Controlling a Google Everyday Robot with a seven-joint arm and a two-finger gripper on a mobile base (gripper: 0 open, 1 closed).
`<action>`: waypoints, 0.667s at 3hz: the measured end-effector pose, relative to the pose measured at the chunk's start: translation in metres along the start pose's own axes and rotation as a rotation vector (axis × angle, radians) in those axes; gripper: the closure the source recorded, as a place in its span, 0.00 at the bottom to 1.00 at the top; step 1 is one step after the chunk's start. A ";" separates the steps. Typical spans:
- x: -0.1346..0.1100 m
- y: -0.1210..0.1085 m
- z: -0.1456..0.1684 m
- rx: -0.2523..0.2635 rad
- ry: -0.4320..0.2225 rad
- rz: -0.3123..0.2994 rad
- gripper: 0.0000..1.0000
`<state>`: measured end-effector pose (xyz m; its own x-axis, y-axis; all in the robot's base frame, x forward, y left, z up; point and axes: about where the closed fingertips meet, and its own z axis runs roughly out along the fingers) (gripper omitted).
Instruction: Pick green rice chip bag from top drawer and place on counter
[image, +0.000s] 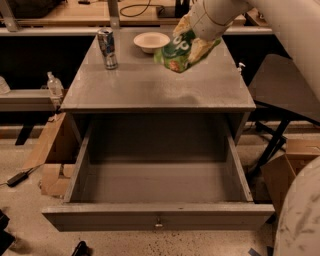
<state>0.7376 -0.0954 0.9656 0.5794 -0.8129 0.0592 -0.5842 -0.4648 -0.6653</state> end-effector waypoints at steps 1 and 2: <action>-0.001 0.000 0.002 -0.003 -0.003 -0.001 0.00; -0.001 0.000 0.002 -0.003 -0.003 -0.001 0.00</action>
Offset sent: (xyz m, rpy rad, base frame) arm 0.0004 0.0014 -0.0019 -0.0003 0.0029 0.0021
